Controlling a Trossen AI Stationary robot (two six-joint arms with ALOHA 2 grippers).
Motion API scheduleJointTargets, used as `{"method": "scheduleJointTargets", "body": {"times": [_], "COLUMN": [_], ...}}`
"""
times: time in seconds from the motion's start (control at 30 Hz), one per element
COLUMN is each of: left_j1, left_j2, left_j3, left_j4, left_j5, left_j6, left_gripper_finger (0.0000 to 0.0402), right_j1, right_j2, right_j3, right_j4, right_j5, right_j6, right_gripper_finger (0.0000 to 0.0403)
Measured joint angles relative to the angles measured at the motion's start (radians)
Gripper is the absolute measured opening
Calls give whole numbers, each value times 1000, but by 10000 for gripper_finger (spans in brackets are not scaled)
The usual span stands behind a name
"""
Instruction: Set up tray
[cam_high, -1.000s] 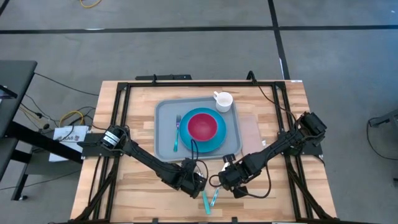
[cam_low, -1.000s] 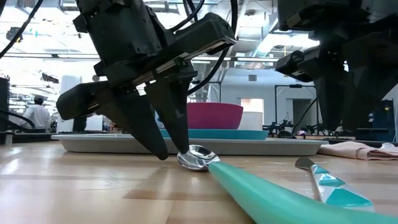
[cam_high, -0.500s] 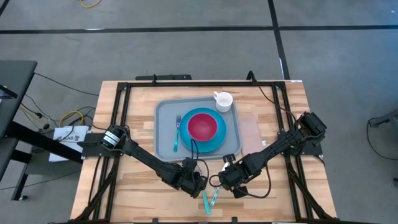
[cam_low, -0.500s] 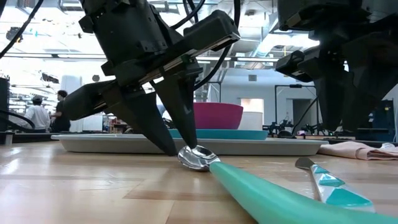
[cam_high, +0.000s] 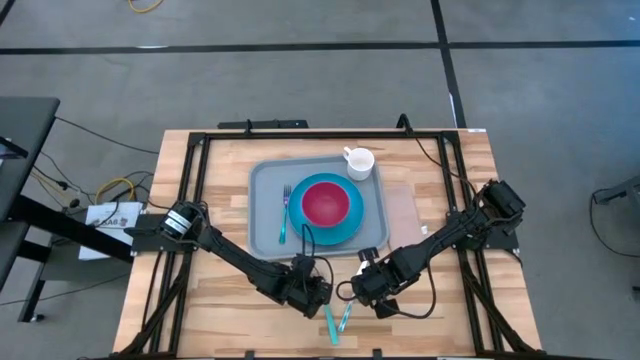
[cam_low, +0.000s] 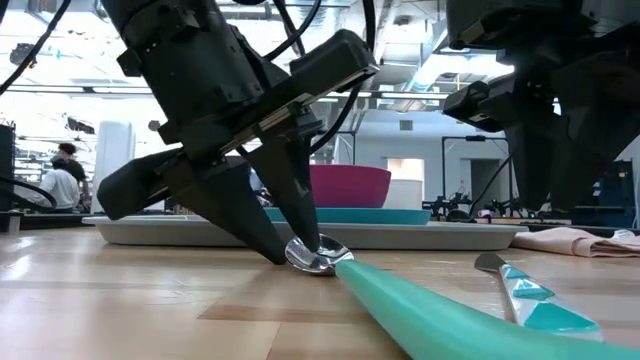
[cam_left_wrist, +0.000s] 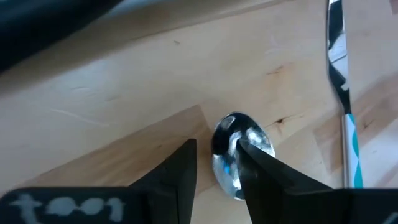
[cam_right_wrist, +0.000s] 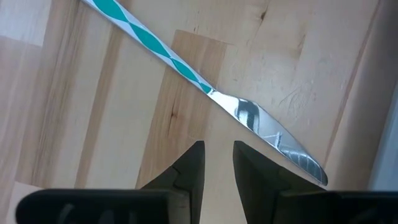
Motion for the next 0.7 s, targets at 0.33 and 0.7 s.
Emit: {"method": "scheduleJointTargets", "body": {"times": [0.33,0.7], "left_j1": [1,2], "left_j2": [2,4], "left_j3": [0,0], "left_j4": [10,44], "left_j5": [-1,10], "left_j6": [17,93], "left_gripper_finger": [100,7], "right_j1": [0,0], "right_j2": [0,0], "right_j3": [0,0], "right_j4": [-2,-2], "right_j5": [0,0], "right_j6": [-16,-20], "right_gripper_finger": [79,79]}}
